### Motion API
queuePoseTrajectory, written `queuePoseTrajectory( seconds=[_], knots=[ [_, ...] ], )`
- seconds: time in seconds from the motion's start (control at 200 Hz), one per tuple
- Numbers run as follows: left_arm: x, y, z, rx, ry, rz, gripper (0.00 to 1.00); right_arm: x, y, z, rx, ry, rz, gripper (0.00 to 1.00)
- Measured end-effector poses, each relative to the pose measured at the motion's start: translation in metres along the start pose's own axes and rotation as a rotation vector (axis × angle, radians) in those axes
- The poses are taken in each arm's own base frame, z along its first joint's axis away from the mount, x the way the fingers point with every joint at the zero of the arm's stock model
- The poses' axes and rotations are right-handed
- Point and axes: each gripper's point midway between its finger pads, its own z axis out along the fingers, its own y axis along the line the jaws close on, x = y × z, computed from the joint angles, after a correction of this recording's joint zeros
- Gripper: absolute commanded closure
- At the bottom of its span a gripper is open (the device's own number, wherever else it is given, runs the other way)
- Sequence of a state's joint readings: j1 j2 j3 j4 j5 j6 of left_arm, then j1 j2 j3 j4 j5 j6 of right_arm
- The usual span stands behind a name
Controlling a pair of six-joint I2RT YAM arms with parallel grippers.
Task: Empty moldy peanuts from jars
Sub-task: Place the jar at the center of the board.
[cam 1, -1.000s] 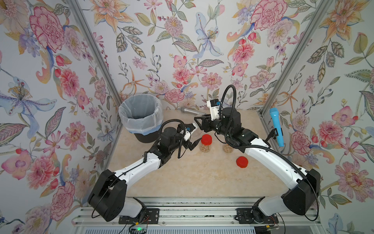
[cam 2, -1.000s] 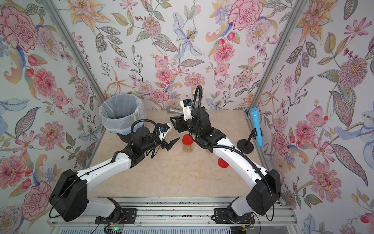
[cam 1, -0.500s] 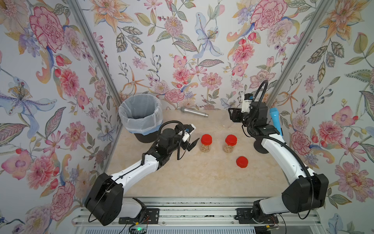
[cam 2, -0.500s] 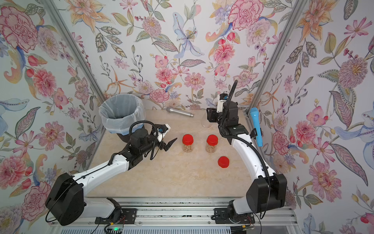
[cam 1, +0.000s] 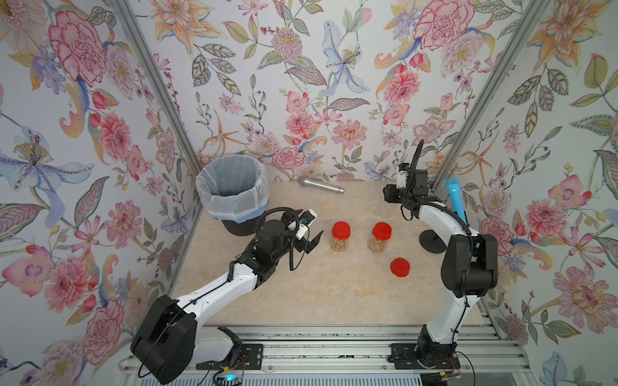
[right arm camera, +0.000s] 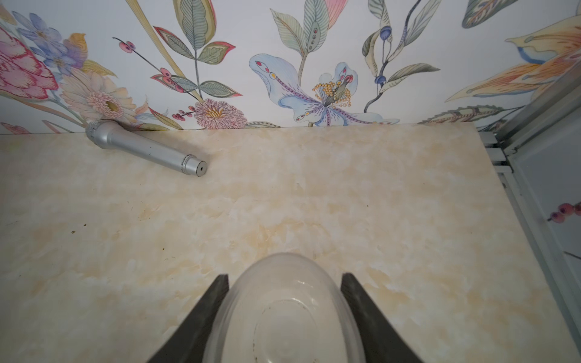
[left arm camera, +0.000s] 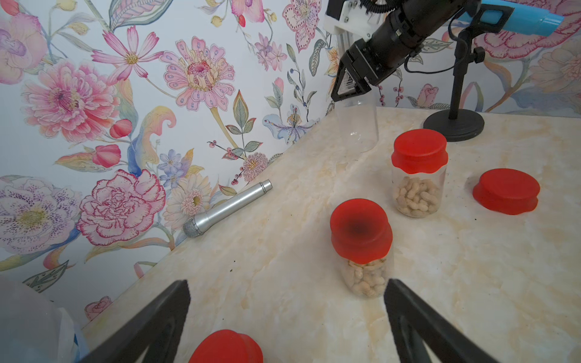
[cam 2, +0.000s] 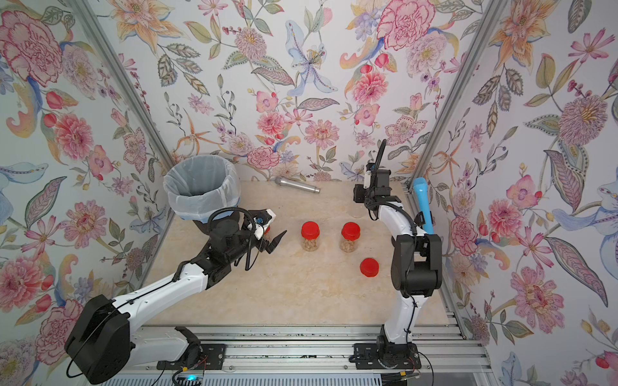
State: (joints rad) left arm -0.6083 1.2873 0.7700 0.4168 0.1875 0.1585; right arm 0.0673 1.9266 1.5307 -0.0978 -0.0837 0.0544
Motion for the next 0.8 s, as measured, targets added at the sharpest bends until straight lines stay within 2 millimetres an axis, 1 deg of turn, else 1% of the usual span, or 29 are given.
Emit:
queuePoseTrajectory(
  seconds=[0.105,0.18,0.29,0.495,0.641,0.801],
  knots=[
    [-0.003,0.004,-0.002,-0.022,-0.006,0.014,0.0,-0.004,-0.01,0.016,0.023,-0.009,-0.02,0.62],
    [-0.002,0.006,-0.002,-0.033,0.0,0.023,0.0,-0.01,-0.016,0.025,0.04,-0.021,-0.032,0.62],
    [-0.001,0.01,-0.002,-0.055,0.006,0.035,0.0,-0.012,-0.026,0.038,0.071,-0.026,-0.048,0.61],
    [0.001,0.016,-0.001,-0.092,0.014,0.037,0.0,-0.002,-0.043,0.06,0.102,-0.005,-0.04,0.6],
    [0.002,0.016,0.002,-0.094,0.013,0.037,0.0,0.006,-0.053,0.067,0.114,0.012,-0.029,0.59],
    [-0.003,0.018,0.002,-0.102,-0.011,0.038,0.0,0.007,-0.06,0.07,0.123,0.012,-0.023,0.57]
  ],
)
